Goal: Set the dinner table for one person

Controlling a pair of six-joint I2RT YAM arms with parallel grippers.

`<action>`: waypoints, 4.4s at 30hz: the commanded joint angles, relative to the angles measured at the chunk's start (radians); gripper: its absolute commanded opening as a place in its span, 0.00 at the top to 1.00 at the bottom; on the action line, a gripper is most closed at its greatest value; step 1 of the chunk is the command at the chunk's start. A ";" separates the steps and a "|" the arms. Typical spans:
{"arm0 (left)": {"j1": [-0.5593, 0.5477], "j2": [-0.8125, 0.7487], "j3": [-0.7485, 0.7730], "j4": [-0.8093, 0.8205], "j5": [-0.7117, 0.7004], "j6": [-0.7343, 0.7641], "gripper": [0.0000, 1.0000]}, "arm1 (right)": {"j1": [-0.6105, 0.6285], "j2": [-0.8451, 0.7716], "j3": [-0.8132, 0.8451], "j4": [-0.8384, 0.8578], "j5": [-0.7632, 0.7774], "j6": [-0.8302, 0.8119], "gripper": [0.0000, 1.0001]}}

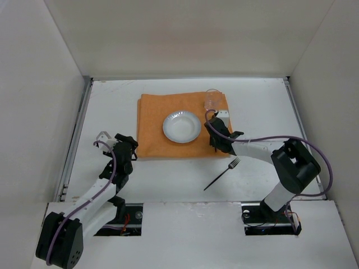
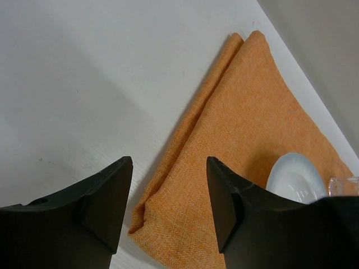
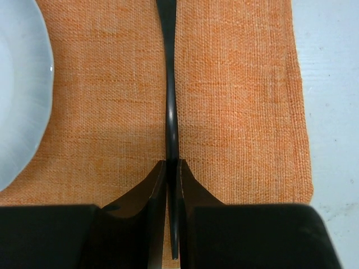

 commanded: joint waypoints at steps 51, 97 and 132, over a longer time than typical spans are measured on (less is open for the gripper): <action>-0.996 0.812 0.630 0.037 0.259 0.755 0.52 | -0.417 -0.798 -0.340 0.256 -0.240 0.163 0.66; -0.595 0.249 0.461 -0.130 0.038 0.676 0.94 | -0.417 -0.808 -0.371 0.310 -0.308 0.194 0.65; -0.196 0.826 0.634 -0.101 0.146 0.654 0.95 | -0.289 -0.657 -0.368 0.393 -0.360 0.194 0.64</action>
